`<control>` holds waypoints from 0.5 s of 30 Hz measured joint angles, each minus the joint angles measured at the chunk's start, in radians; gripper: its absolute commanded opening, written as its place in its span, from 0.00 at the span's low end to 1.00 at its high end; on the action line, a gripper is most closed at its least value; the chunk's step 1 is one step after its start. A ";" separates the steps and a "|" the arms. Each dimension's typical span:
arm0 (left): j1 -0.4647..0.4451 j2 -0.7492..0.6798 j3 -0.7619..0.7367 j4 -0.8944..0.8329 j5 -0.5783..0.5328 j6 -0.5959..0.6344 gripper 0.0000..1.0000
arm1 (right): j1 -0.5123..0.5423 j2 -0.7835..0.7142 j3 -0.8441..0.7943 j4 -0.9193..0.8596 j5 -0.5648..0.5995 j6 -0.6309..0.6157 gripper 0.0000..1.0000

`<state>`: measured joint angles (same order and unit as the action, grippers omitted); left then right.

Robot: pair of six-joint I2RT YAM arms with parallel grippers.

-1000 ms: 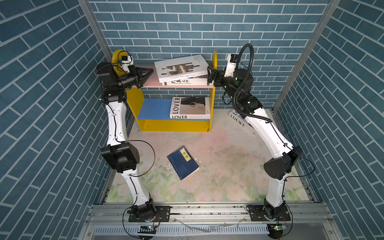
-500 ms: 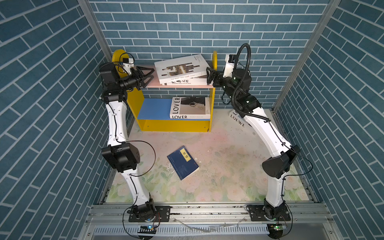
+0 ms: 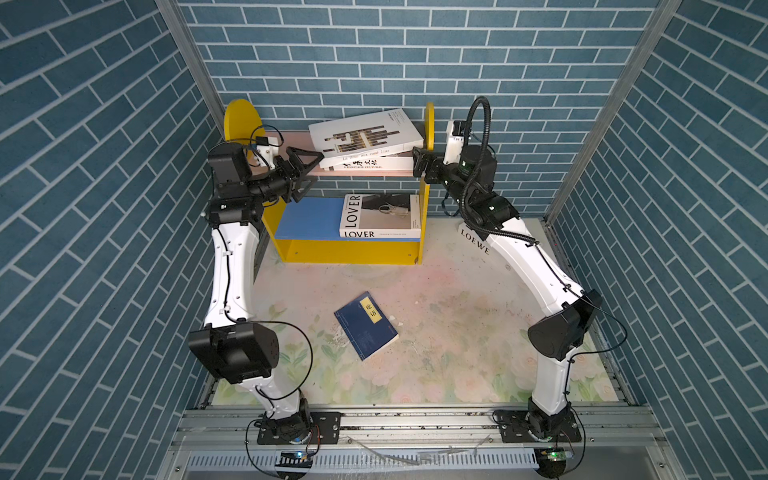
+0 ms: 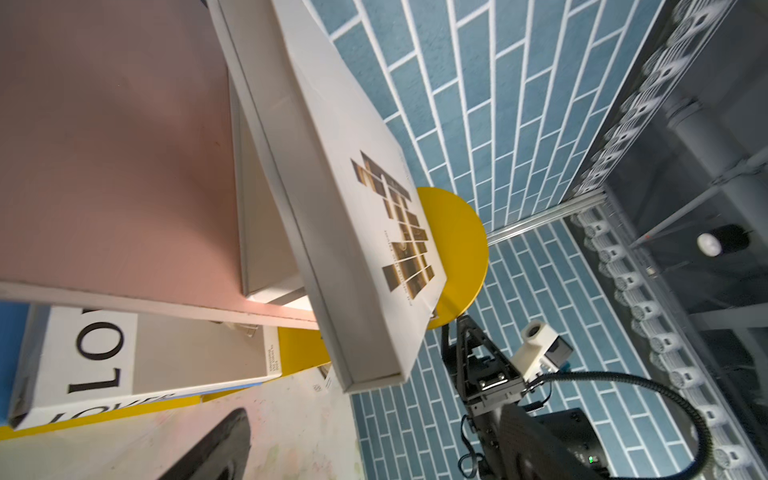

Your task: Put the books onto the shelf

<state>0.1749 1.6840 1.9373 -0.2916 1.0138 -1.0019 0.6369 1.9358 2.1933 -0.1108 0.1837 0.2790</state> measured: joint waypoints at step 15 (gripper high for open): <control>-0.047 0.106 -0.003 0.255 -0.051 -0.266 0.67 | 0.000 -0.121 -0.138 0.058 0.014 -0.013 0.98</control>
<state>0.1276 1.7905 1.9343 -0.0364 0.9623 -1.2678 0.6373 1.8149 2.0552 -0.0528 0.1978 0.2657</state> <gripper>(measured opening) 0.703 0.985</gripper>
